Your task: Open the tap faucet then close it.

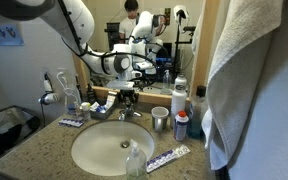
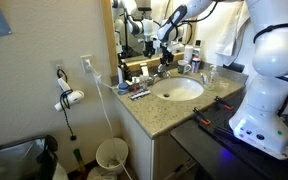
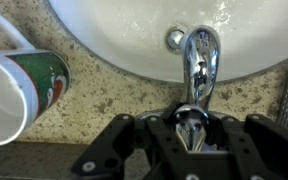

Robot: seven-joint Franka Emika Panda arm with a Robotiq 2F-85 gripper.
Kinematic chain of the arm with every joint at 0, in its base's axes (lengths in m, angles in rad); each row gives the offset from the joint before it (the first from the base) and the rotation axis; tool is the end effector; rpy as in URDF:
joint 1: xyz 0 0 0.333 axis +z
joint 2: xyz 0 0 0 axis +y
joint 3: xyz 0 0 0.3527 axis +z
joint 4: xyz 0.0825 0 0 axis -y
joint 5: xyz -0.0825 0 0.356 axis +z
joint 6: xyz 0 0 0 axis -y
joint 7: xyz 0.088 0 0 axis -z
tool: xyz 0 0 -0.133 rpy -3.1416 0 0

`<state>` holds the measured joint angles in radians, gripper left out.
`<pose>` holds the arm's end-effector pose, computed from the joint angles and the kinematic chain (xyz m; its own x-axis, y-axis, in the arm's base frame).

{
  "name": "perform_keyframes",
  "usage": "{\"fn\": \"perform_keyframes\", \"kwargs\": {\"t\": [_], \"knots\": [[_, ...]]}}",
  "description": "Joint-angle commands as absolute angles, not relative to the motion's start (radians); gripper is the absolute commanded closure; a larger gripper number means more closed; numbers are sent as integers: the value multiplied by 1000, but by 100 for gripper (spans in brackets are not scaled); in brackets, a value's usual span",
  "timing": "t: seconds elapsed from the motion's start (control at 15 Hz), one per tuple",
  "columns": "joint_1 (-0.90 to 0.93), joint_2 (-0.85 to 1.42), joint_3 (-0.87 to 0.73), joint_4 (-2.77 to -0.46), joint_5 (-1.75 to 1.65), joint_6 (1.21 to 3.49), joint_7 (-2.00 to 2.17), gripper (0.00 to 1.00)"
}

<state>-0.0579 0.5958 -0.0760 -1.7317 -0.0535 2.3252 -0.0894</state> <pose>0.6640 -0.0857 0.2621 0.9999 0.0048 -0.0105 0.0056 -0.9967 0.0808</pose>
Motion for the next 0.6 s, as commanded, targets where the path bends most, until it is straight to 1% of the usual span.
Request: {"fn": "perform_keyframes", "kwargs": {"t": [0.0,0.53], "knots": [[-80,599,-97,-1695,-87,2283,-96,98],[-58,586,-92,-1714,-117,2262,-99,98]]}}
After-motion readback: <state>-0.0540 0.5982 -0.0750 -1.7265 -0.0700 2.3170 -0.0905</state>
